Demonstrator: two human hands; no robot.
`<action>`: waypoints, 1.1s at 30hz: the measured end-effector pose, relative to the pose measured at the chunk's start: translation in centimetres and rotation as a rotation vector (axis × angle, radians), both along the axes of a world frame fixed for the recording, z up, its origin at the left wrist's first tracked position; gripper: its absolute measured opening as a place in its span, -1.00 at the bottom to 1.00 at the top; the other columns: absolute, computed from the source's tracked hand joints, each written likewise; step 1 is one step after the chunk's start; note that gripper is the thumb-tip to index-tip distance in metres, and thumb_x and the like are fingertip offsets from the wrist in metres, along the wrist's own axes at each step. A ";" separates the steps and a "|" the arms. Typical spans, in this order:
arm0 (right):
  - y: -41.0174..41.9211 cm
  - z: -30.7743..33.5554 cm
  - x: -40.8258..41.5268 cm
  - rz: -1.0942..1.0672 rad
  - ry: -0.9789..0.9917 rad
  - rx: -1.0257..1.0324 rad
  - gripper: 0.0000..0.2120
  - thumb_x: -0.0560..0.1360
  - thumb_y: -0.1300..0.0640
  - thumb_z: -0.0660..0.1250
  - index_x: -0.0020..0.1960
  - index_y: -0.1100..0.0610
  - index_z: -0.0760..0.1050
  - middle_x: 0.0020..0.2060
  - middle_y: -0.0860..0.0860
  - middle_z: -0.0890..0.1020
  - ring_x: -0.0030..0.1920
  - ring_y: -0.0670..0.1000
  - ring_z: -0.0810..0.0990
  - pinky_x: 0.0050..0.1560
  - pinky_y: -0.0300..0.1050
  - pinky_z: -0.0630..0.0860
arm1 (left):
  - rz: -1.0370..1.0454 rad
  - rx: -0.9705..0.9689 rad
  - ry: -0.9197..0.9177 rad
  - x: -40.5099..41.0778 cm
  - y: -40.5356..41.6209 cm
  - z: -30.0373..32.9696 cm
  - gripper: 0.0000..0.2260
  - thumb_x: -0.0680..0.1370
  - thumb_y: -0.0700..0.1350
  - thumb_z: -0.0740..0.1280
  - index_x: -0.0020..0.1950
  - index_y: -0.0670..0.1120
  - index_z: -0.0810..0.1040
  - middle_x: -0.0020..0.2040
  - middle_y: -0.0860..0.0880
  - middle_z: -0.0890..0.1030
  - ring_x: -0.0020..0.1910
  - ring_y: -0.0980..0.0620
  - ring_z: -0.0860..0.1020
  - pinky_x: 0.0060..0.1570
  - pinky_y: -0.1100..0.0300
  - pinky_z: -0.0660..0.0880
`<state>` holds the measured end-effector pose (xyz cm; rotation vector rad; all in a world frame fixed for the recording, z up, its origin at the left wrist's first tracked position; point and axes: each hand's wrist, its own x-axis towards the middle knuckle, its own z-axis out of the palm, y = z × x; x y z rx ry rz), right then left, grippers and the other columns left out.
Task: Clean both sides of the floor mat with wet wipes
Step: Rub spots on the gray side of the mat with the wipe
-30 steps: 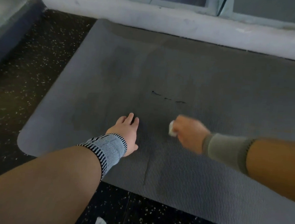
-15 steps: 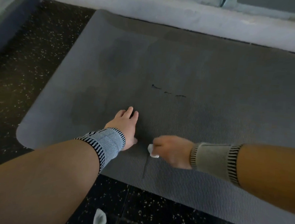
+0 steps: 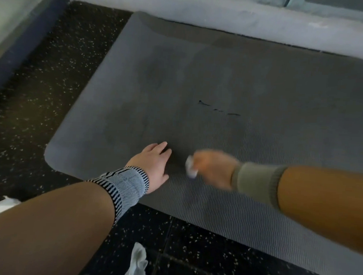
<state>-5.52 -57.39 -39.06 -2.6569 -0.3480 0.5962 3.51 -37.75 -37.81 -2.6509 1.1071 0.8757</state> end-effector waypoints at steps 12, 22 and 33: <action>-3.6 4.6 2.3 -0.047 -0.068 -0.368 -0.74 0.59 0.19 0.15 0.23 0.04 0.49 0.00 -0.07 0.44 -0.02 -0.03 0.50 -0.04 -0.22 0.44 | -0.365 -0.009 -0.038 3.7 1.7 3.1 -0.43 0.59 0.05 0.27 0.56 -0.02 0.16 0.58 0.04 0.08 0.54 0.00 0.08 0.45 0.00 0.24; -1.3 1.8 0.7 -0.534 -0.119 -0.294 -0.72 0.59 0.20 0.13 0.22 0.10 0.51 0.00 0.04 0.46 0.02 0.12 0.52 -0.04 -0.14 0.40 | -0.169 -0.215 -0.044 1.5 3.1 -2.0 -0.38 0.56 0.19 0.24 0.55 0.04 0.14 0.56 0.08 0.06 0.52 0.02 0.07 0.40 0.04 0.26; 6.1 0.2 -0.1 -0.350 -0.068 -0.228 -0.76 0.56 0.23 0.21 0.20 0.10 0.48 0.06 0.04 0.45 0.03 0.05 0.50 0.03 -0.14 0.47 | -0.247 -0.216 -0.001 1.3 4.0 -2.1 -0.40 0.58 0.09 0.24 0.57 -0.01 0.12 0.58 0.03 0.01 0.54 0.00 -0.04 0.47 0.02 0.20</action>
